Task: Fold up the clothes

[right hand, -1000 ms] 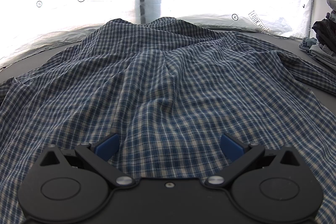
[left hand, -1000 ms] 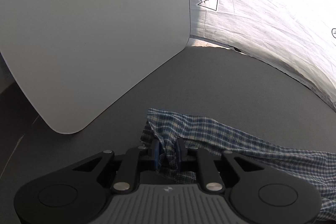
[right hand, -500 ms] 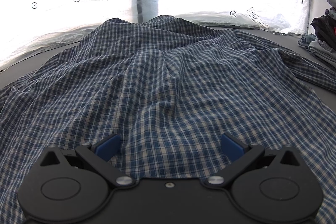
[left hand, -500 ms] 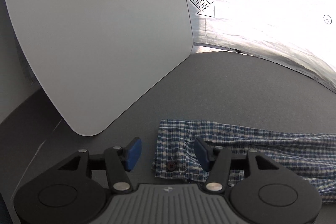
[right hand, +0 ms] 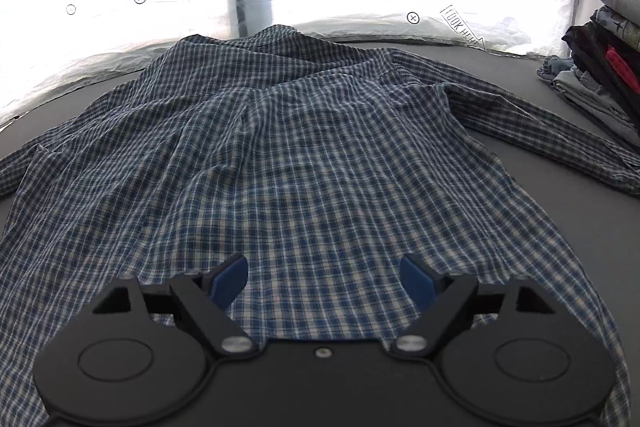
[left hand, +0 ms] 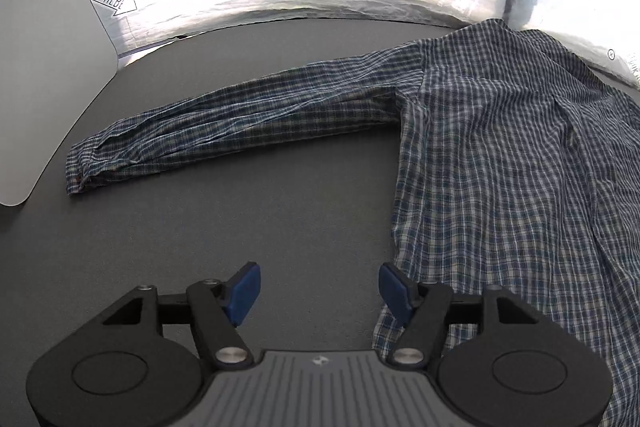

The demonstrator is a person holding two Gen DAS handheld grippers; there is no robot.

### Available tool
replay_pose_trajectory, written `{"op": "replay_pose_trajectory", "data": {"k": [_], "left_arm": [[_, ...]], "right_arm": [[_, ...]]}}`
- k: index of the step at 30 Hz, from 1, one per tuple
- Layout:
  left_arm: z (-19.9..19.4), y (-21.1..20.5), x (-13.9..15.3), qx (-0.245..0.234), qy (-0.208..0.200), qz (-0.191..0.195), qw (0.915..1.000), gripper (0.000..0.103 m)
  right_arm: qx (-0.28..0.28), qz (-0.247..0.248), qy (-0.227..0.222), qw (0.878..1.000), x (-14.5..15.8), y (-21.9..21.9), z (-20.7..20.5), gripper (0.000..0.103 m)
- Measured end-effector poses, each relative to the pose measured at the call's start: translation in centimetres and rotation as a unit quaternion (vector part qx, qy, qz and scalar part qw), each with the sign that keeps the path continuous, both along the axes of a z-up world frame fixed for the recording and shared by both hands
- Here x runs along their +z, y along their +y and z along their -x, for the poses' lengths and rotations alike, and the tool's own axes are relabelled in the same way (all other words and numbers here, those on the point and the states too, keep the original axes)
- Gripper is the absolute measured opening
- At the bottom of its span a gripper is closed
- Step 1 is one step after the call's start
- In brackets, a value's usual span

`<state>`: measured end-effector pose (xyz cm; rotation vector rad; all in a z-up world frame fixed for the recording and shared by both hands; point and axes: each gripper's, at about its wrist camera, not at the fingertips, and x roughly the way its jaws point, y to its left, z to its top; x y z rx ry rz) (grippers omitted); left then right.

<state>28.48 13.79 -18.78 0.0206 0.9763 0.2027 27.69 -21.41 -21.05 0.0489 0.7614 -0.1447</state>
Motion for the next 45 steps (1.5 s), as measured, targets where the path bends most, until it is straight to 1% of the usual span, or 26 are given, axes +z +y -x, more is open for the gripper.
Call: {"op": "replay_pose_trajectory", "data": {"k": [2, 4, 6, 8, 9, 12, 14, 15, 16, 17, 18, 21, 22, 23, 24, 26, 28, 32, 35, 40, 44, 45], "left_arm": [[1.1, -2.0, -0.6, -0.008, 0.014, -0.012, 0.9998, 0.067], [2.0, -2.8, -1.3, 0.004, 0.028, -0.007, 0.9996, 0.068], [2.9, -3.2, -1.9, 0.022, 0.039, 0.002, 0.999, 0.068], [3.8, -3.2, -2.3, 0.043, 0.042, 0.01, 0.9981, 0.069], [4.2, -3.2, -2.4, 0.054, 0.042, 0.014, 0.9975, 0.07], [5.2, -3.0, -2.7, 0.085, 0.044, 0.025, 0.9952, 0.074], [5.5, -2.9, -3.0, 0.099, 0.044, 0.03, 0.9936, 0.076], [5.6, -2.9, -3.2, 0.103, 0.044, 0.03, 0.9932, 0.076], [5.7, -3.0, -3.3, 0.106, 0.045, 0.027, 0.9929, 0.077], [5.6, -3.2, -3.4, 0.109, 0.046, 0.023, 0.9927, 0.078], [5.6, -3.3, -3.4, 0.111, 0.046, 0.021, 0.9925, 0.078], [5.6, -3.4, -3.4, 0.117, 0.048, 0.018, 0.9919, 0.078], [5.7, -3.4, -3.4, 0.118, 0.048, 0.018, 0.9917, 0.079], [5.7, -3.4, -3.5, 0.122, 0.048, 0.018, 0.9912, 0.083], [5.9, -3.3, -3.6, 0.127, 0.047, 0.02, 0.9905, 0.085], [6.0, -2.8, -3.6, 0.136, 0.046, 0.031, 0.9892, 0.088], [5.9, -2.6, -3.6, 0.138, 0.048, 0.037, 0.9886, 0.089], [5.4, -2.1, -3.5, 0.139, 0.051, 0.043, 0.988, 0.089], [4.8, -1.4, -3.2, 0.143, 0.047, 0.052, 0.9872, 0.089], [2.8, 0.5, -1.8, 0.159, 0.018, 0.068, 0.9847, 0.089], [-0.5, 0.9, -0.3, 0.131, -0.013, 0.071, 0.9888, 0.089], [-1.7, 0.7, 0.1, 0.117, -0.019, 0.067, 0.9907, 0.089]], "right_arm": [[-0.037, 0.002, -0.003, 0.999, 0.6, -3.4, 1.8, 0.072], [-0.071, 0.002, -0.002, 0.997, 0.9, -7.2, 3.7, 0.061], [-0.096, 0.007, 0.01, 0.995, 0.7, -10.2, 5.3, 0.053], [-0.105, 0.0, 0.022, 0.994, 0.2, -12.3, 6.6, 0.047], [-0.105, -0.007, 0.028, 0.994, -0.2, -13.0, 7.2, 0.043], [-0.105, -0.033, 0.043, 0.993, -1.2, -14.8, 8.8, 0.042], [-0.104, -0.059, 0.051, 0.992, -1.8, -15.4, 9.1, 0.035], [-0.101, -0.073, 0.054, 0.991, -2.2, -15.5, 9.3, 0.021], [-0.101, -0.075, 0.055, 0.991, -2.3, -15.6, 9.3, 0.014], [-0.096, -0.067, 0.059, 0.991, -2.3, -15.4, 9.0, 0.009], [-0.088, -0.058, 0.064, 0.992, -2.2, -15.2, 8.9, 0.0], [-0.077, -0.021, 0.074, 0.994, -1.6, -15.0, 9.1, 0.0], [-0.09, -0.014, 0.078, 0.993, -1.6, -15.2, 9.3, 0.0], [-0.11, -0.009, 0.085, 0.99, -1.7, -15.6, 9.5, 0.0], [-0.124, -0.011, 0.085, 0.989, -1.9, -16.2, 10.0, 0.0], [-0.133, -0.017, 0.086, 0.987, -1.9, -16.8, 10.3, 0.0], [-0.133, -0.009, 0.087, 0.987, -1.6, -16.8, 10.0, 0.0], [-0.135, -0.022, 0.073, 0.988, -1.1, -16.4, 8.9, 0.001], [-0.129, -0.025, 0.062, 0.989, -0.6, -15.3, 7.4, 0.001], [-0.097, -0.027, 0.049, 0.994, 0.2, -12.8, 3.9, 0.003], [-0.06, -0.023, 0.037, 0.997, 1.0, -11.2, -0.3, 0.006], [-0.049, -0.022, 0.033, 0.998, 1.2, -10.8, -1.5, 0.01]]}}
